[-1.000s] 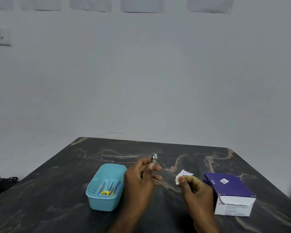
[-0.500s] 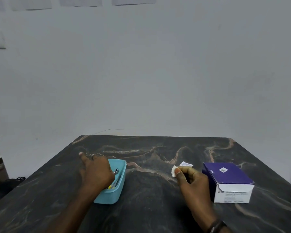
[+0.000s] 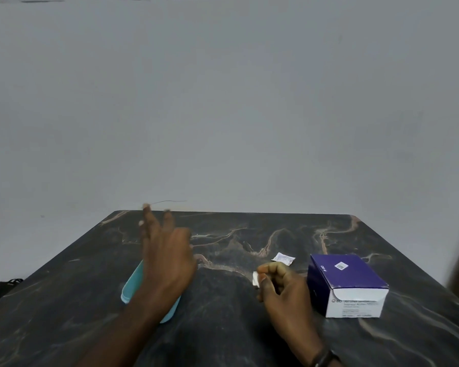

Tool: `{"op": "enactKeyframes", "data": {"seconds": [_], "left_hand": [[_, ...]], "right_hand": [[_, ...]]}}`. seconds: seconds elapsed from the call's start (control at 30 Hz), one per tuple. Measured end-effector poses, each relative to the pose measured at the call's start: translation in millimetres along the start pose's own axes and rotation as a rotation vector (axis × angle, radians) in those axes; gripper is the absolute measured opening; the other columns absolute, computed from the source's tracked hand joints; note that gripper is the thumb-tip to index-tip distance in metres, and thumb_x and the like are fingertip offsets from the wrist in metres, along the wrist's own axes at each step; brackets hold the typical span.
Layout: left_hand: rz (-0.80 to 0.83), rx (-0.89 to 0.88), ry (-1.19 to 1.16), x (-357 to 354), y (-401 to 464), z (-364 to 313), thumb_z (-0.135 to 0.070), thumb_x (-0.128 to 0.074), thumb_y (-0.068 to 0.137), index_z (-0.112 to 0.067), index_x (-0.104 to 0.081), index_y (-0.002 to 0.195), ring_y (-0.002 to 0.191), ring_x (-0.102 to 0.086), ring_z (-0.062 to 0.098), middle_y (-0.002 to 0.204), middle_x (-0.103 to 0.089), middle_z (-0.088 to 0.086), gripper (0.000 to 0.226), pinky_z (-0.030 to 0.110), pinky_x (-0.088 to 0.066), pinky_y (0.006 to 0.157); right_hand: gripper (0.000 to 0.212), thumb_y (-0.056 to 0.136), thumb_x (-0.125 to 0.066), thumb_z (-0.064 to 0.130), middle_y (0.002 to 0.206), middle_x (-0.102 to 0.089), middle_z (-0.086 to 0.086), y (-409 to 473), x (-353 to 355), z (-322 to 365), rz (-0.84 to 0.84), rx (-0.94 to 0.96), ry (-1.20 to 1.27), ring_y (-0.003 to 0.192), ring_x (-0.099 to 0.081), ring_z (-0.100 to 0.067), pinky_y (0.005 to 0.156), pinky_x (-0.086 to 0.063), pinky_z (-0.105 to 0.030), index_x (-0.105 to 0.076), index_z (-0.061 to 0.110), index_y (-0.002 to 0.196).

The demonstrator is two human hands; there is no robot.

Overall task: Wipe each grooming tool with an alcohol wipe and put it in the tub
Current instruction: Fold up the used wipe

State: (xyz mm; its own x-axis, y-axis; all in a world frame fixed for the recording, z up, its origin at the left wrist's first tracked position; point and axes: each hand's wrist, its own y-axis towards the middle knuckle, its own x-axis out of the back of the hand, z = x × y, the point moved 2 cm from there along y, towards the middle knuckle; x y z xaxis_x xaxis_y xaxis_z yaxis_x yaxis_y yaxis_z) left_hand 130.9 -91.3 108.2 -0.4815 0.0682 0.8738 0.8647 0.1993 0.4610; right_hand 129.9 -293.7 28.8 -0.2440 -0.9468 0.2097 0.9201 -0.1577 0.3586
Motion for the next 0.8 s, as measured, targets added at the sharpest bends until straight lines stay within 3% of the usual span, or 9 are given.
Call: {"op": "enactKeyframes", "data": {"seconds": [0.07,0.13,0.2,0.3,0.4,0.53,0.6,0.7,0.8], "left_hand": [[-0.1,-0.083,-0.187,-2,2,-20,-0.025,-0.065,0.087,-0.023,-0.072,0.103,0.145,-0.018,0.034,0.141,-0.051,0.006,0.017,0.042,-0.026,0.115],[-0.106,-0.129,-0.37,-6,7,-40,-0.026,-0.067,0.086,-0.02,-0.074,0.094,0.118,-0.054,0.021,0.108,-0.069,-0.001,0.012,0.029,-0.044,0.088],[-0.011,-0.125,-0.477,-16,15,-59,-0.028,-0.068,0.086,-0.019,-0.075,0.089,0.085,-0.063,0.012,0.09,-0.073,-0.003,0.012,0.024,-0.044,0.071],[0.112,-0.119,-0.54,-39,32,-83,-0.022,-0.072,0.083,-0.016,-0.076,0.079,0.067,-0.063,0.008,0.078,-0.074,-0.001,0.008,0.022,-0.045,0.06],[0.253,-0.093,-0.516,-70,48,-100,-0.012,-0.071,0.078,-0.008,-0.074,0.071,0.067,-0.068,0.014,0.075,-0.074,0.006,0.009,0.025,-0.047,0.051],[0.401,-0.085,-0.516,-95,65,-123,-0.015,-0.073,0.07,0.0,-0.071,0.072,0.071,-0.071,0.032,0.073,-0.073,0.016,0.015,0.04,-0.061,0.063],[0.464,-0.095,-0.497,-101,71,-136,-0.024,-0.079,0.07,0.0,-0.068,0.074,0.076,-0.072,0.032,0.076,-0.073,0.016,0.026,0.036,-0.06,0.066],[0.551,-0.093,-0.512,-110,76,-153,-0.029,-0.081,0.072,-0.007,-0.057,0.072,0.079,-0.069,0.03,0.075,-0.068,0.012,0.032,0.028,-0.049,0.059],[0.599,-0.089,-0.468,-118,78,-169,-0.032,-0.083,0.07,-0.01,-0.055,0.078,0.095,-0.069,0.029,0.096,-0.071,0.012,0.036,0.031,-0.05,0.07]], "right_hand": [[0.021,0.085,-0.063,0.004,0.069,-0.073,0.003,-1,-3,-3,0.004,0.001,-0.045,0.06,-0.066,-0.008,0.062,-0.056,-0.032,-0.069,0.021,0.075],[0.017,0.084,-0.065,0.01,0.067,-0.072,0.006,-1,-5,-3,0.001,0.005,-0.078,0.061,-0.067,-0.007,0.06,-0.054,-0.028,-0.069,0.021,0.072],[0.013,0.082,-0.071,0.02,0.063,-0.07,0.007,-2,-6,-1,-0.007,0.01,-0.107,0.057,-0.065,-0.004,0.055,-0.05,-0.021,-0.068,0.02,0.07],[0.024,0.069,-0.08,0.043,0.059,-0.068,0.007,-5,-6,2,-0.043,-0.033,-0.173,0.053,-0.062,-0.003,0.052,-0.049,-0.019,-0.067,0.023,0.071],[0.027,0.067,-0.081,0.046,0.062,-0.068,0.01,-6,-2,2,-0.103,-0.049,-0.249,0.057,-0.064,-0.001,0.059,-0.054,-0.023,-0.066,0.026,0.075],[0.012,0.078,-0.075,0.036,0.072,-0.072,0.01,-5,4,0,-0.192,-0.043,-0.265,0.066,-0.066,-0.001,0.068,-0.054,-0.025,-0.07,0.027,0.083],[0.006,0.083,-0.071,0.033,0.074,-0.073,0.01,-3,4,-3,-0.232,-0.049,-0.264,0.068,-0.067,-0.003,0.069,-0.054,-0.025,-0.07,0.027,0.083],[0.008,0.087,-0.065,0.029,0.075,-0.074,0.008,1,5,-7,-0.273,-0.077,-0.263,0.069,-0.068,-0.007,0.066,-0.049,-0.024,-0.071,0.026,0.082],[0.01,0.089,-0.062,0.029,0.081,-0.076,0.006,5,8,-11,-0.279,-0.103,-0.269,0.078,-0.069,-0.012,0.07,-0.048,-0.024,-0.072,0.029,0.087]]}}
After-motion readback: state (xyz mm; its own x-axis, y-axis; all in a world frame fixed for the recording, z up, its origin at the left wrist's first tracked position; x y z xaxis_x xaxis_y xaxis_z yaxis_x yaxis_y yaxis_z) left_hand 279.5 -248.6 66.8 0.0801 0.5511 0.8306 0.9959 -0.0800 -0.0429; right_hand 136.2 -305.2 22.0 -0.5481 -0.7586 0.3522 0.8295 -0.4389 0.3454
